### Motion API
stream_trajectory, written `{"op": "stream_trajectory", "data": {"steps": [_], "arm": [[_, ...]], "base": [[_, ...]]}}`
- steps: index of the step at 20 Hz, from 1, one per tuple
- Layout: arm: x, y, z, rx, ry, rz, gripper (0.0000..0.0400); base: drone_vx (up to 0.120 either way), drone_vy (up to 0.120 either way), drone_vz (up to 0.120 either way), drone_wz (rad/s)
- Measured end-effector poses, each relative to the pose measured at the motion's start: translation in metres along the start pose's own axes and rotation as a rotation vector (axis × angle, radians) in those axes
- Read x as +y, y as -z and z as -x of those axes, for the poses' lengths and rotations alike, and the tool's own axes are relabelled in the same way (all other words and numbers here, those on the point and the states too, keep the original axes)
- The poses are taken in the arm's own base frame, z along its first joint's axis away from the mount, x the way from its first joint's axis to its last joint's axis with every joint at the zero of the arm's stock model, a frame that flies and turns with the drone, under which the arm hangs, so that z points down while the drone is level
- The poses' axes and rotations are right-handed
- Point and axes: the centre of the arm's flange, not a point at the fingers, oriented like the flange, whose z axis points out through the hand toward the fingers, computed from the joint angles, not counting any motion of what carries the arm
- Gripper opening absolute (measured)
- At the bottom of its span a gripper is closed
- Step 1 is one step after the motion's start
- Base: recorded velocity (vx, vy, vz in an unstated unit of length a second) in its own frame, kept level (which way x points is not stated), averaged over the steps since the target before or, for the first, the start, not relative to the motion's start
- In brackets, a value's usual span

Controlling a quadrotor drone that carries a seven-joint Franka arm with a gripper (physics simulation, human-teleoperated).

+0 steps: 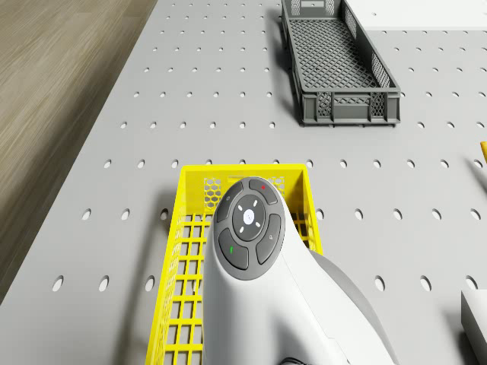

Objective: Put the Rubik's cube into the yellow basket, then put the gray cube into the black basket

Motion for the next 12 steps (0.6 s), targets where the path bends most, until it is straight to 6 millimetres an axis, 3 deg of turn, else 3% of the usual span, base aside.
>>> {"op": "stream_trajectory", "data": {"steps": [4,8,12], "arm": [[0.0,-0.007,0.0,0.0,0.0,0.0,0.0365],[0.0,0.001,0.0,0.0,0.0,0.0,0.0387],[0.0,0.015,0.0,0.0,0.0,0.0,0.0395]], "base": [[0.0,0.0,0.0,0.0],[0.0,0.0,0.0,0.0],[0.0,0.0,0.1,0.0]]}}
